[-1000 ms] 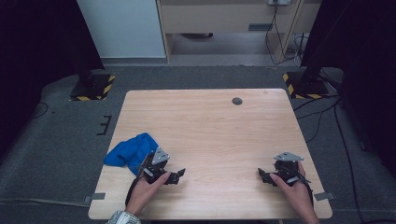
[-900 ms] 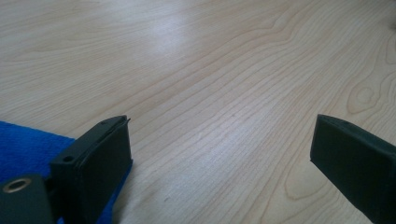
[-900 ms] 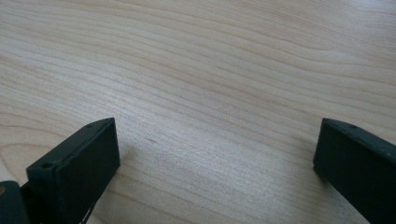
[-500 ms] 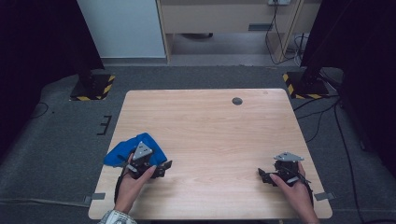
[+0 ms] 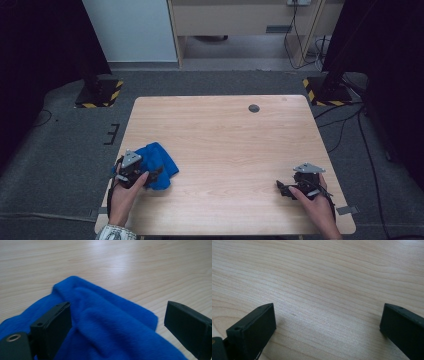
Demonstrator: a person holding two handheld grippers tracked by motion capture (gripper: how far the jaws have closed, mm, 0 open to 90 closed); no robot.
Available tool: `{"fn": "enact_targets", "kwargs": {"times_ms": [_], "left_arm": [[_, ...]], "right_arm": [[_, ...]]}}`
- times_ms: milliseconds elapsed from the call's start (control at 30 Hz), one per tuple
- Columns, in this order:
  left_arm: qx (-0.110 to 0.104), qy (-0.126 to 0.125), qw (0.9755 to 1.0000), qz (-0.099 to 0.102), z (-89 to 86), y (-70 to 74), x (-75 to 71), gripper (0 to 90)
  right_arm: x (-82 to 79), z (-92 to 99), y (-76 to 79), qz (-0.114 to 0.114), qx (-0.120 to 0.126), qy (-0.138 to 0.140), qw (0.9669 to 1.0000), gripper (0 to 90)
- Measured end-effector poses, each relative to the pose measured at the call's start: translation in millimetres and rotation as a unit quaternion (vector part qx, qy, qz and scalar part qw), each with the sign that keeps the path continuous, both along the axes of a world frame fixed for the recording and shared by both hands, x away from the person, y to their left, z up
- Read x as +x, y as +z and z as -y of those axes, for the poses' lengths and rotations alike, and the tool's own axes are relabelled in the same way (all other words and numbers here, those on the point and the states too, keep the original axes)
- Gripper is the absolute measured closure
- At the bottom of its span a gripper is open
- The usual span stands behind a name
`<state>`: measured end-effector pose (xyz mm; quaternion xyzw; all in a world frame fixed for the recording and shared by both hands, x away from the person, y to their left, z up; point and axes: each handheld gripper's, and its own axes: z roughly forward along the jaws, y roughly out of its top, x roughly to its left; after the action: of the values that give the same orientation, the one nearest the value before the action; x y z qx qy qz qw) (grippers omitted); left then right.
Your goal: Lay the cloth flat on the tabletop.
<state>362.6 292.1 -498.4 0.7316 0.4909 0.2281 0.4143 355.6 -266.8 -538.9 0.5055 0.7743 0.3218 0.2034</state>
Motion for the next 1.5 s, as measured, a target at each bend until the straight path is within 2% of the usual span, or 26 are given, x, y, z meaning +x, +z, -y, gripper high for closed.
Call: {"fn": "enact_targets", "kwargs": {"times_ms": [167, 233, 300, 367, 467, 633, 933, 1100, 1367, 1500], "left_arm": [[0.01, 0.033, 0.9994, -0.011, -12.6, -9.1, 5.8, 5.8], [0.015, 0.044, 0.9987, -0.022, -17.7, -14.6, 8.7, 5.7], [0.007, 0.067, 0.997, -0.038, -25.2, -20.5, 12.1, 4.7], [0.005, 0.072, 0.9965, -0.042, -27.3, -22.1, 13.0, 4.6], [0.003, 0.08, 0.9948, -0.062, -29.6, -29.0, 16.4, 4.1], [0.014, 0.077, 0.9943, -0.072, -27.2, -33.5, 17.8, 3.1], [0.034, 0.076, 0.9939, -0.073, -23.5, -36.8, 18.6, 2.3], [0.056, 0.081, 0.9924, -0.073, -18.8, -37.2, 17.9, 4.8], [0.06, 0.076, 0.9926, -0.073, -13.6, -32.9, 13.2, 21.5], [0.053, 0.063, 0.9938, -0.074, -12.7, -29.4, 10.9, 45.0]], "right_arm": [[0.0, 0.2, -0.1, 0.001, -0.001, 0.001, 1.0, 0.5], [0.1, 0.1, -0.1, 0.001, -0.001, 0.001, 1.0, 0.5], [0.0, 0.2, -0.1, 0.001, -0.001, 0.001, 1.0, 0.5], [0.1, 0.1, -0.1, 0.001, -0.001, 0.0, 1.0, 0.5], [0.1, 0.2, -0.1, 0.001, -0.001, 0.001, 1.0, 0.5], [0.0, 0.2, -0.1, 0.001, -0.001, 0.001, 1.0, 0.5], [0.0, 0.2, -0.1, 0.001, -0.001, 0.001, 1.0, 0.5], [0.0, 0.2, -0.1, 0.001, -0.001, 0.001, 1.0, 0.5], [0.0, 0.2, -0.1, 0.001, -0.001, 0.001, 1.0, 0.5], [0.0, 0.2, -0.1, 0.001, -0.001, 0.001, 1.0, 0.5]]}}
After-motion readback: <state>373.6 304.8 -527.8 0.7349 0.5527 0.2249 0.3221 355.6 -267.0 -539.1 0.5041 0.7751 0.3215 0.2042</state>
